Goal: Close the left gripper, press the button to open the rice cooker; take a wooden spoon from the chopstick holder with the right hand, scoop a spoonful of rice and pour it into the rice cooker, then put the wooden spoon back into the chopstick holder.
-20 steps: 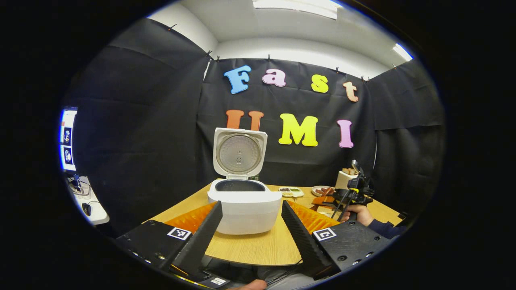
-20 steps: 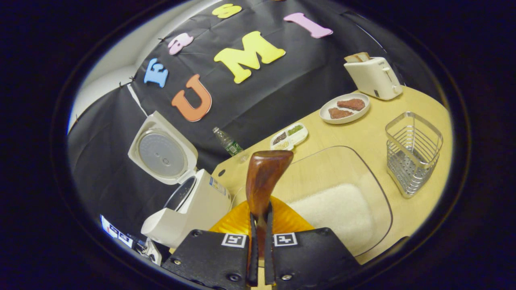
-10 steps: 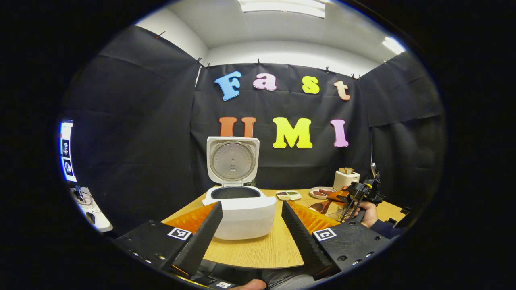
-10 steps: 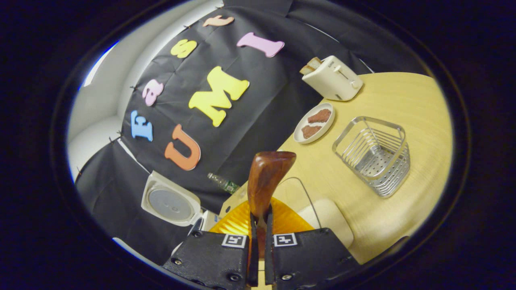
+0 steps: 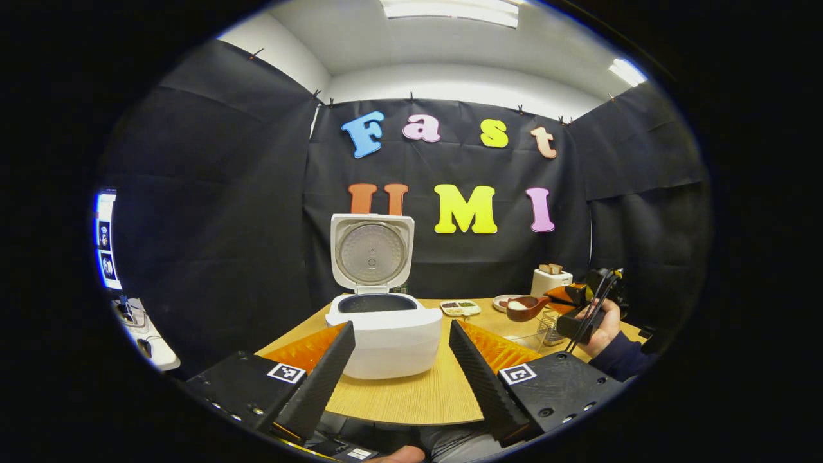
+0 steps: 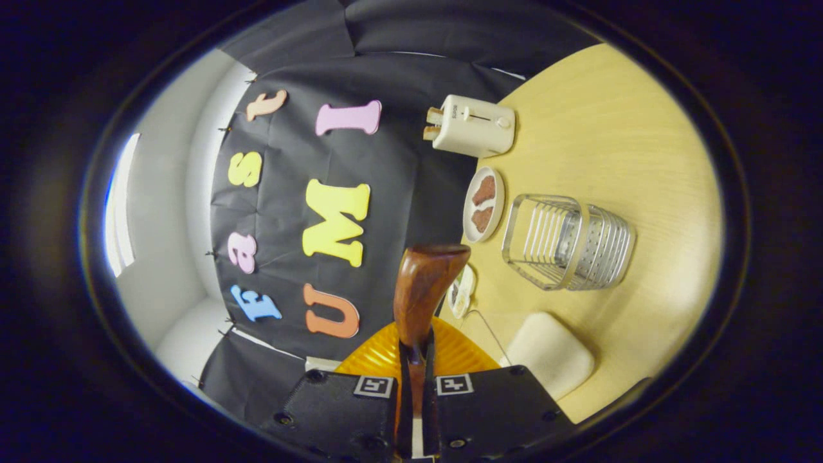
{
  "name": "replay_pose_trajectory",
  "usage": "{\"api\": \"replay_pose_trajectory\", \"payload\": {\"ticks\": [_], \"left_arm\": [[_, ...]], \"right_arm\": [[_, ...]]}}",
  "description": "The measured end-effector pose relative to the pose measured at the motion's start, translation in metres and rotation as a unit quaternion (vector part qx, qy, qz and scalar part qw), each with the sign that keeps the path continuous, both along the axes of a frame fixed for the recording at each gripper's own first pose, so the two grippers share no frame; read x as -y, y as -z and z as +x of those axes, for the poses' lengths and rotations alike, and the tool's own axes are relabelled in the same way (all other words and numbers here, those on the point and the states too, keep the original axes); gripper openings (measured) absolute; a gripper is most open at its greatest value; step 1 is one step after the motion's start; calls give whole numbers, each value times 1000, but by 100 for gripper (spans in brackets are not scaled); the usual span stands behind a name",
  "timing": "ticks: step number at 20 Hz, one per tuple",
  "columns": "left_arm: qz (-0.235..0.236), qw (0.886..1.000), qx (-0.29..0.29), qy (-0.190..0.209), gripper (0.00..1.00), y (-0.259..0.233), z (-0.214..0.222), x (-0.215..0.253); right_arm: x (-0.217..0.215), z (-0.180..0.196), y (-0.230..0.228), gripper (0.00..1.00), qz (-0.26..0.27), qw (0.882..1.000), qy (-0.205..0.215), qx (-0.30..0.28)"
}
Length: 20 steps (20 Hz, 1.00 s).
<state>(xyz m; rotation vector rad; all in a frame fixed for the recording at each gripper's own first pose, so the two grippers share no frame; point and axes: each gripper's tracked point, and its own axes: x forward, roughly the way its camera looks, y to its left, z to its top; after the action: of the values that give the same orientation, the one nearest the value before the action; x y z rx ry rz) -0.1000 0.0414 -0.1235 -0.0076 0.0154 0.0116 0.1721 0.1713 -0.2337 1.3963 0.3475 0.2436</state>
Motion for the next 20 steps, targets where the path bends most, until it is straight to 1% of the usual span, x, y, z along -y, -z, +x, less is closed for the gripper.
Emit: {"api": "replay_pose_trajectory", "payload": {"ticks": [2, 3, 4, 5, 8, 10, 12, 15, 17, 19, 20], "left_arm": [[-1, 1000, -2, -3, 94, 4, -2, -7], [-3, 1000, -1, -6, 94, 4, -6, -13], [-5, 1000, -1, -8, 94, 6, -8, -17], [-7, 1000, 1, -10, 94, 7, -11, -21], [-15, 1000, 1, -19, 94, 7, -17, -35], [-17, 999, 1, -38, 94, 8, -25, -51], [-12, 998, 9, -53, 94, 3, -36, -65], [-16, 997, 21, -65, 94, -5, -50, -80], [-18, 997, 21, -71, 94, -4, -52, -87], [-22, 997, 18, -77, 94, -2, -55, -94], [-24, 997, 18, -77, 94, -1, -56, -95]], "right_arm": [[-9, -3, -14, 11, -4, 1000, -8, 9], [-16, -3, -20, 8, -12, 1000, -9, 13], [-24, -3, -26, 11, -17, 1000, -13, 17], [-34, -2, -33, 11, -21, 999, -18, 19], [-76, 2, -55, 11, -31, 998, -52, 30], [-107, 6, -67, 11, -31, 996, -77, 29], [-134, 10, -80, 11, -46, 994, -95, 35], [-176, 21, -95, 11, -89, 989, -108, 46], [-211, 29, -99, 11, -115, 984, -129, 47], [-241, 39, -97, 11, -157, 974, -154, 47], [-251, 47, -96, 11, -182, 970, -156, 50]]}}
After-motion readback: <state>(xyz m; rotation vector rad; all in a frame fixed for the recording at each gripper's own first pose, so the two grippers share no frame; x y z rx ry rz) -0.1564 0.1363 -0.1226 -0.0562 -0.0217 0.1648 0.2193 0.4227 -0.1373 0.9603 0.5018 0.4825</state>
